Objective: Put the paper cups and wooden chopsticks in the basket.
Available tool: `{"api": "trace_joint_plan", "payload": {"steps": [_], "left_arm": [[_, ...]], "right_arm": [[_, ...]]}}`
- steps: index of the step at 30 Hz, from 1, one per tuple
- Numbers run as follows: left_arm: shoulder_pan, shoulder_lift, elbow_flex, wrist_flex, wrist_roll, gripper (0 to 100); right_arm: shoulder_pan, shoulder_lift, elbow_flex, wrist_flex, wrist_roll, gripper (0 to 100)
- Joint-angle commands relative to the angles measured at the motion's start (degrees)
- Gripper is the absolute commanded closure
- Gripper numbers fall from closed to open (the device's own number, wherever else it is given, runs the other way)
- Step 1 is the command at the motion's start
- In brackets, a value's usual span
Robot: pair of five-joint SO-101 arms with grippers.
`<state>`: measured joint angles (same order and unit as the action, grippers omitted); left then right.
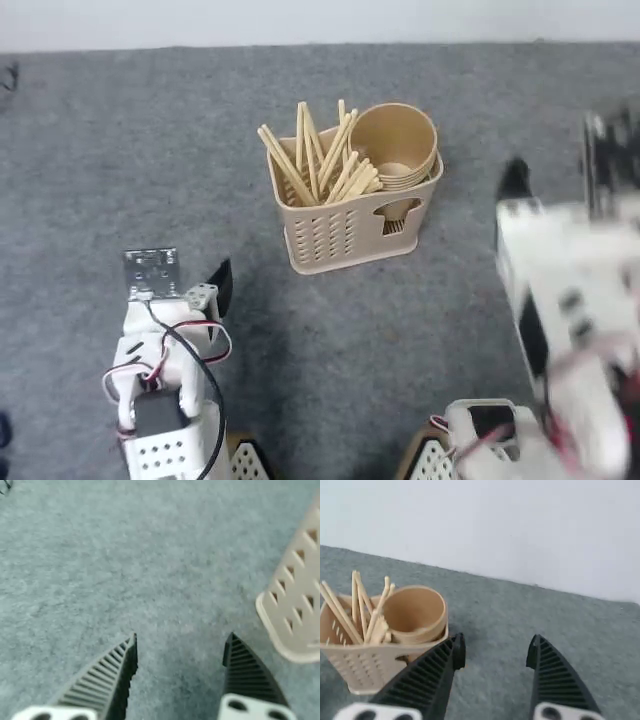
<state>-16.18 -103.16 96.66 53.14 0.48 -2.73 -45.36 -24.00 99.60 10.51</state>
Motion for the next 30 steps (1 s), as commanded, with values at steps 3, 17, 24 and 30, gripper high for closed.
{"api": "trace_joint_plan", "payload": {"steps": [3,17,24,30], "left_arm": [[0.18,-0.53,-0.13,2.64,-2.46,73],[2.29,-0.53,-0.22,11.87,-2.2,74],[2.29,-0.53,-0.22,11.96,-2.2,74],[2.37,-0.44,-0.22,11.96,-2.2,74]], "right_arm": [[1.36,-9.63,6.59,2.42,4.57,79.0],[1.36,-46.11,62.24,-17.98,4.48,79.0],[3.65,-59.03,78.59,-25.89,4.48,79.0],[9.89,-58.07,88.97,-46.02,5.1,79.0]]}}
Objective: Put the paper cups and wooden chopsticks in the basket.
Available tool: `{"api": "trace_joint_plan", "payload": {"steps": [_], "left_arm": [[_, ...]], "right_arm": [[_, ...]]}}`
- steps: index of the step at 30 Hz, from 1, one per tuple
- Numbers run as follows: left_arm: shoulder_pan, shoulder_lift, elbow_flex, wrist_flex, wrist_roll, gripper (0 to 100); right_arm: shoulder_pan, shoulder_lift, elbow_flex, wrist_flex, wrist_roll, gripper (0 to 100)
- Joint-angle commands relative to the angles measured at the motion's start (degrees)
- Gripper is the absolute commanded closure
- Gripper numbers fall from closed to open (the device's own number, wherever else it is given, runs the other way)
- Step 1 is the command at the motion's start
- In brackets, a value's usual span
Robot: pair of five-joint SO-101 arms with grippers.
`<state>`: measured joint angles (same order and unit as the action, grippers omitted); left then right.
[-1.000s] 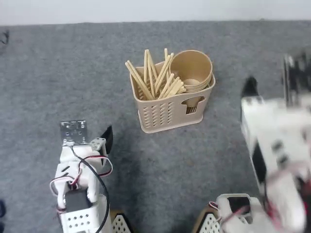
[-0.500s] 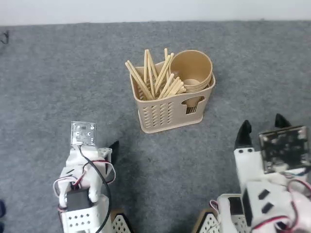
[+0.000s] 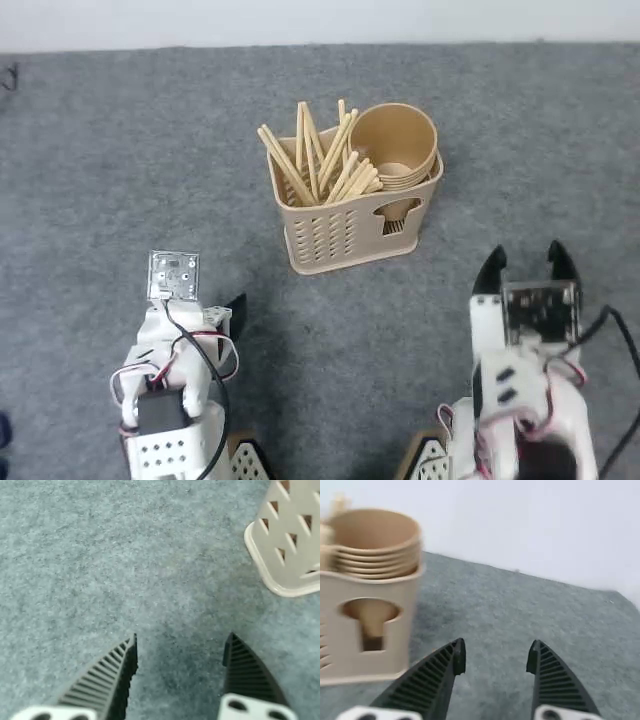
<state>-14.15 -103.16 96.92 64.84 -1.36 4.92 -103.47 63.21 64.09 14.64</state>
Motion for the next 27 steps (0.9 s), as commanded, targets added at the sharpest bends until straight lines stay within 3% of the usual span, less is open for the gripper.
{"api": "trace_joint_plan", "payload": {"steps": [1,4,6,11,15,22,27], "left_arm": [[0.35,-0.44,-0.48,0.26,-0.35,74],[0.35,-0.44,-0.48,0.26,-0.35,74],[0.35,-0.44,-0.48,0.26,-0.35,74],[0.35,-0.44,-0.48,0.26,-0.35,74],[0.35,-0.35,-0.48,0.35,-0.35,74],[0.35,-0.35,-0.48,0.35,-0.35,74],[0.35,-0.35,-0.48,0.44,-0.35,74]], "right_arm": [[3.21,-0.31,1.76,-13.76,2.29,79.0],[5.67,-0.48,1.76,-21.76,11.69,78.9],[6.73,-0.57,2.99,-21.85,15.65,78.7],[7.69,-0.57,10.11,-12.26,14.77,79.4],[8.04,-0.57,15.74,-11.21,-0.7,86.2],[4.35,-0.57,21.71,-10.68,-24.62,77.7],[-7.25,-0.57,27.52,-10.33,-23.12,77.6]]}}
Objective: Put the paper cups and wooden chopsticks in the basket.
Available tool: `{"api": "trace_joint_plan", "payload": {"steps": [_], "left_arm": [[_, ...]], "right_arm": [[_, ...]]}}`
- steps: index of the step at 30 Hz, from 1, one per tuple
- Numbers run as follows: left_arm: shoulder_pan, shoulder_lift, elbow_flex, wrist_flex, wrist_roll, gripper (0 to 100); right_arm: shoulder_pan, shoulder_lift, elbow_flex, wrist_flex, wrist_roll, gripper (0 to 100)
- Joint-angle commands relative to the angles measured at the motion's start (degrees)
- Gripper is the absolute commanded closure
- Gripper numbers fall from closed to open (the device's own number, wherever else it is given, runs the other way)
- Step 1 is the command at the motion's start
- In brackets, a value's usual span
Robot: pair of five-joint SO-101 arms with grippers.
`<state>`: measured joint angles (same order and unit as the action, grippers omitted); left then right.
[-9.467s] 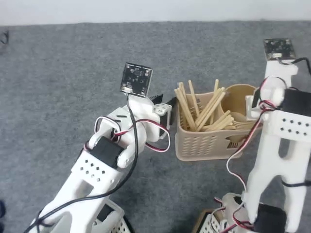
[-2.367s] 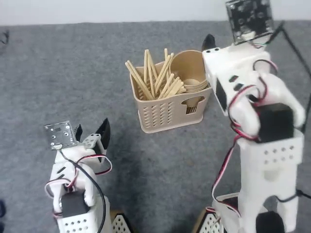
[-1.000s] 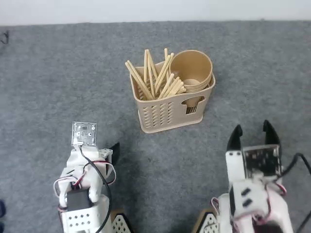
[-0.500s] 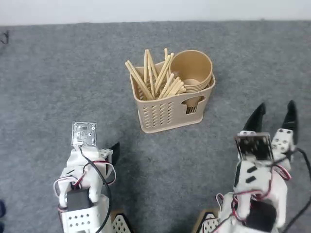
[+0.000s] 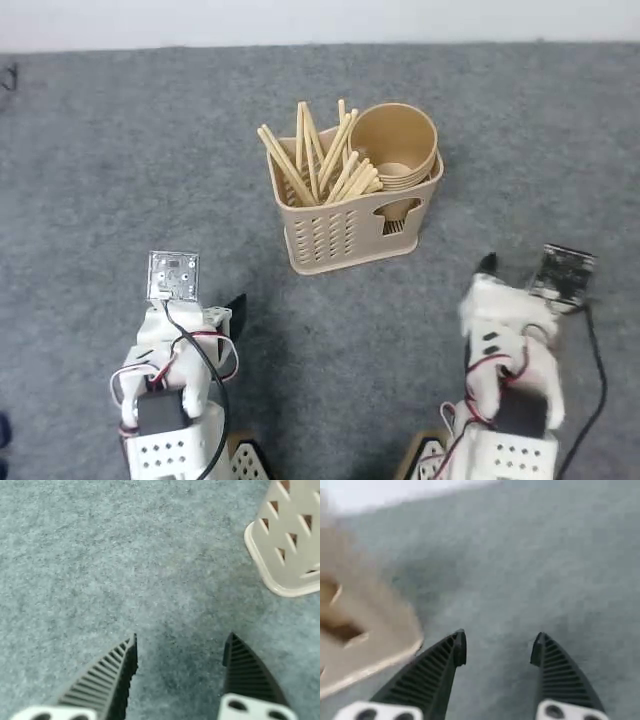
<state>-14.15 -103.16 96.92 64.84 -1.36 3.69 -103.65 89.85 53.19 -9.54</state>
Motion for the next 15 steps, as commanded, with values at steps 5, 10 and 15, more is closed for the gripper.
{"api": "trace_joint_plan", "payload": {"steps": [5,10,15], "left_arm": [[0.7,-0.44,-0.48,5.19,-0.35,74],[0.7,-0.44,-0.48,5.54,-0.53,74],[0.26,-0.53,-0.48,7.12,-2.81,74]], "right_arm": [[-16.57,-0.4,1.23,5.67,8.44,97.8],[-14.64,-0.4,2.11,7.78,8.62,99.6],[-9.71,-0.4,4.13,8.4,8.62,99.2]]}}
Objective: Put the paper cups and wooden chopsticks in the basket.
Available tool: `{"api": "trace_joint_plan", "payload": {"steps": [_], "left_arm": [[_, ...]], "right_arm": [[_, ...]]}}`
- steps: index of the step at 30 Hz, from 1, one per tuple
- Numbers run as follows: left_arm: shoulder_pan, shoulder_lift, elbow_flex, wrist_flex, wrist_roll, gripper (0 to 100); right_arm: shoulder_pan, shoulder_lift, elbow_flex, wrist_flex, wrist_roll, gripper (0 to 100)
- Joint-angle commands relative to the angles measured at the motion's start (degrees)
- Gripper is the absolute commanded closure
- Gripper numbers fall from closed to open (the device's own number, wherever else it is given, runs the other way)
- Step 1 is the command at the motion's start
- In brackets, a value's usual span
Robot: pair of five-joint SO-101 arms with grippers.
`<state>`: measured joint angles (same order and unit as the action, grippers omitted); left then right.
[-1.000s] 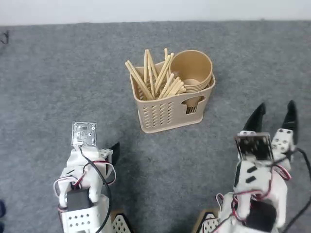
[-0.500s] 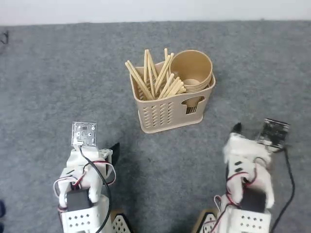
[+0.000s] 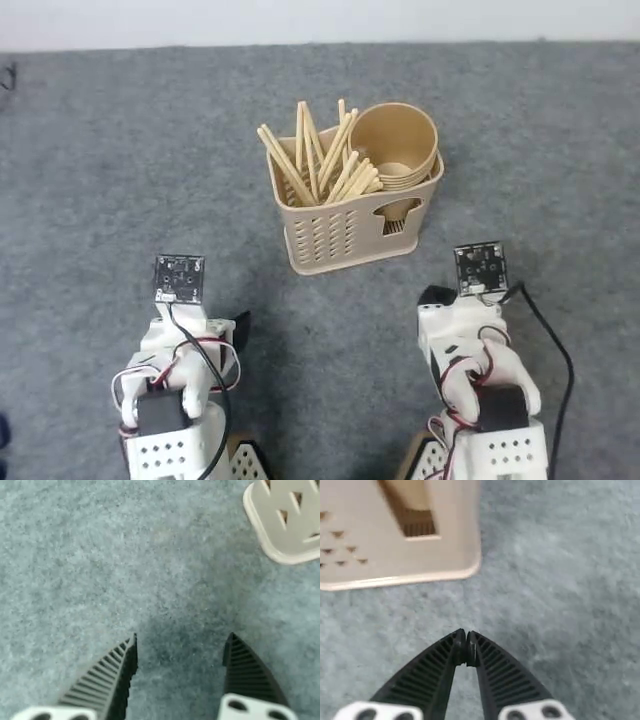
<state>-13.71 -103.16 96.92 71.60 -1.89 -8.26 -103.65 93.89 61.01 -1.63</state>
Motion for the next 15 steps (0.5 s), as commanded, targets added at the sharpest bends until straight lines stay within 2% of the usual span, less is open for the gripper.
{"api": "trace_joint_plan", "payload": {"steps": [1,5,9,11,15], "left_arm": [[-0.18,-0.53,-0.48,0.35,-3.34,74],[-0.18,-0.53,-0.48,0.35,-3.96,81],[-1.58,-0.44,-0.48,0.35,-3.87,100],[-2.73,-0.44,-0.48,0.35,-3.87,97],[-5.1,-0.44,-0.48,0.35,-3.87,99]], "right_arm": [[2.42,-0.4,0.18,1.45,0.79,99.2],[2.68,-0.4,0.7,5.93,2.64,99.2],[2.86,-0.31,2.55,7.43,8.7,99.2],[2.51,-0.31,2.55,9.71,11.08,99.2],[2.86,-0.31,2.55,10.59,15.47,99.2]]}}
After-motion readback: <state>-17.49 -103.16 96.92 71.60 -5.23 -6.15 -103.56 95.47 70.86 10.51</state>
